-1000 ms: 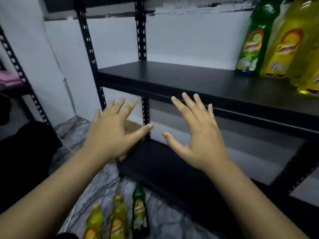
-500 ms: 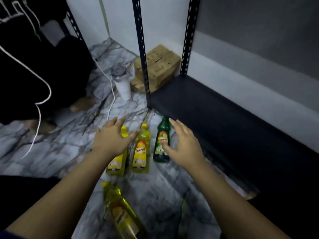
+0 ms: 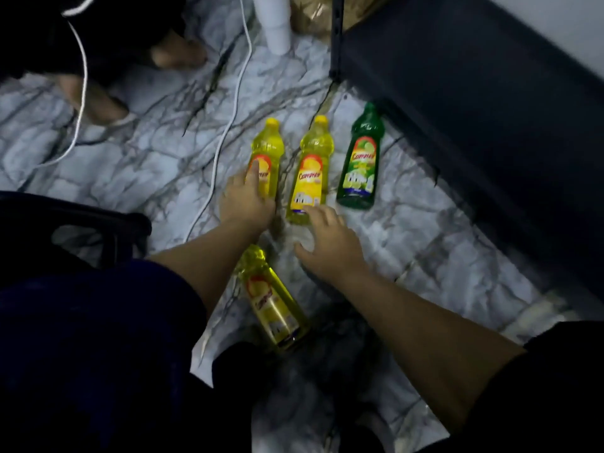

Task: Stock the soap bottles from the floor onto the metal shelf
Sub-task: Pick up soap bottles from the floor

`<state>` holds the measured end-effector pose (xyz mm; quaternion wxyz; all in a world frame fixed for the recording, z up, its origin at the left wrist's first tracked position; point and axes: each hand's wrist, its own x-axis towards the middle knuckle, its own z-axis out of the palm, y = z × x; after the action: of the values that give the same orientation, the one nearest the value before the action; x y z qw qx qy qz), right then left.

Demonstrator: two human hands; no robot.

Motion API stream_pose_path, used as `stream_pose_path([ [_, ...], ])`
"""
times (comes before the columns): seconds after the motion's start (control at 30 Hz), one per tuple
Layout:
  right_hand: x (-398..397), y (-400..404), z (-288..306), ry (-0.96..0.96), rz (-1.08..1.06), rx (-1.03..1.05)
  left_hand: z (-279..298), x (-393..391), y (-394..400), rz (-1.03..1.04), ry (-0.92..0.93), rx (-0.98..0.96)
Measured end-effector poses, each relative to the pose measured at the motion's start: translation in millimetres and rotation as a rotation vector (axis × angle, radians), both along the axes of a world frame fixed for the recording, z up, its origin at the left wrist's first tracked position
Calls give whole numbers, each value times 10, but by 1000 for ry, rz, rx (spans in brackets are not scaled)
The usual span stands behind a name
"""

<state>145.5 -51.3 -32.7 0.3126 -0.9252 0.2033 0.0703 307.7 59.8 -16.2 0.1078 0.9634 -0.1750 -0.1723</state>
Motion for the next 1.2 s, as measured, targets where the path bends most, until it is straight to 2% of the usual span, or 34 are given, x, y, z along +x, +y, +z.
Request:
stream_pose_path([
  [0.13,-104,449,-255,-37,-106,-28,-157,141,16,115,73,-31],
  [0.23,-40,725,-316,-69,-59,-31,-228,288,-99,171,133,-77],
  [0.33,52,890,-326,112,51,81,-299,445,-223,225,212,-135],
  [0.47,8,1021,-441,258,125,42,-379,551,-253,234,288,-152],
  [0.63,-106,984,-475,221,-2,44,-514,496,-111,170,247,-93],
  [0.73,-263,745,-472,261,55,-86,-519,447,-64,221,284,-84],
  [0.8,-419,536,-477,264,100,-196,-513,407,-103,246,308,-6],
  [0.9,-588,299,-482,299,118,-258,-532,389,-238,231,294,2],
  [1.03,-620,174,-500,224,115,-255,-588,487,-433,265,237,-84],
  [1.2,-565,246,-435,315,123,-228,-553,548,-586,280,161,-30],
])
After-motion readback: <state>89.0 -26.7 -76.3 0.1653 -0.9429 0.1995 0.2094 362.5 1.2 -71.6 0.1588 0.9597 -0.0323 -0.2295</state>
